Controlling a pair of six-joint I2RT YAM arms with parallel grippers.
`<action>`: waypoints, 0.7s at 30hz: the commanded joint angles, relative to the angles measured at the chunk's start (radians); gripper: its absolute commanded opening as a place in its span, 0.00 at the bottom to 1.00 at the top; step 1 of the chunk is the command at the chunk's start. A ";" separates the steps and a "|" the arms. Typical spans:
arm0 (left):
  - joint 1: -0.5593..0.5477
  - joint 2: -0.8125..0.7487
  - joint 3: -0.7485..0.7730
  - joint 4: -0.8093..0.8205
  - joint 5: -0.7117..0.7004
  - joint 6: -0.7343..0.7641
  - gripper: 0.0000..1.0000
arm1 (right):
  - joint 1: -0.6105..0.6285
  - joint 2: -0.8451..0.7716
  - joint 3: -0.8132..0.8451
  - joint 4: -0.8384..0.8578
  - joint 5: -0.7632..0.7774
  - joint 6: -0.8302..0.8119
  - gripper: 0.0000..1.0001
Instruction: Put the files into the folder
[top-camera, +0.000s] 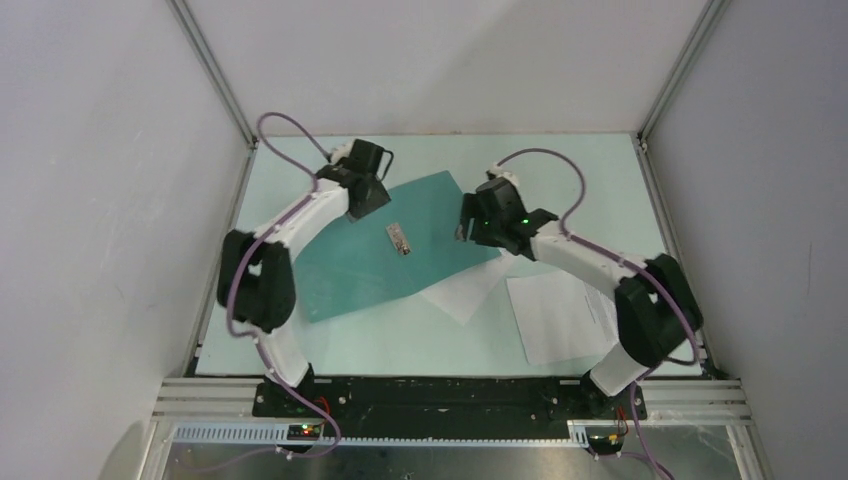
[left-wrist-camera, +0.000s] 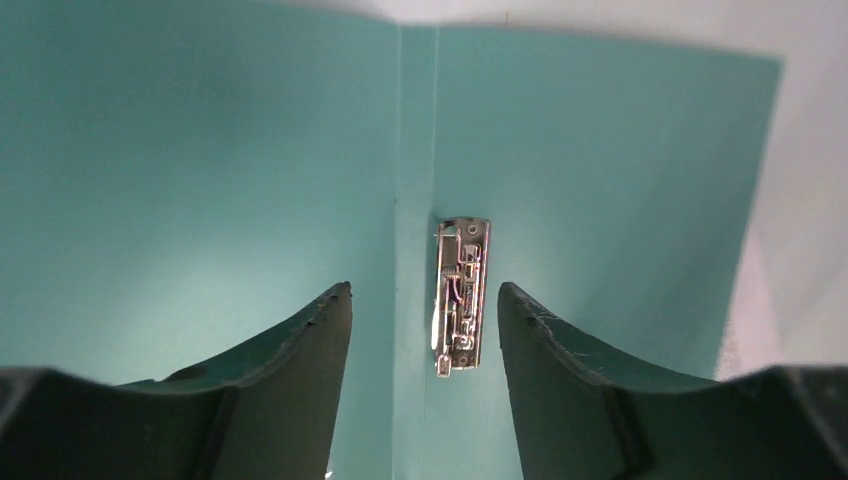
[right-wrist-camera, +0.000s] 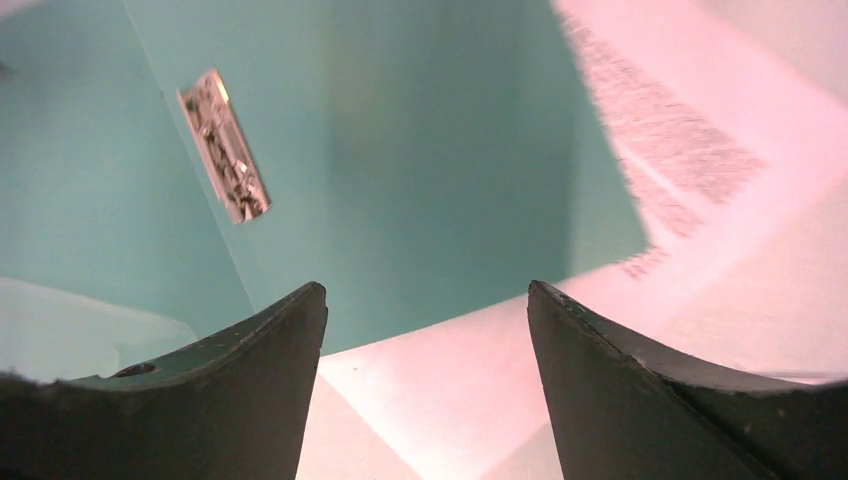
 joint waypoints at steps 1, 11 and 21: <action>-0.014 0.115 0.044 0.095 0.114 -0.053 0.60 | -0.054 -0.152 -0.055 -0.071 0.055 0.000 0.78; -0.013 0.247 0.025 0.181 0.234 0.016 0.49 | -0.237 -0.261 -0.156 -0.074 -0.037 -0.004 0.78; -0.010 0.226 -0.075 0.209 0.283 0.059 0.46 | -0.281 -0.196 -0.163 -0.054 -0.064 0.004 0.79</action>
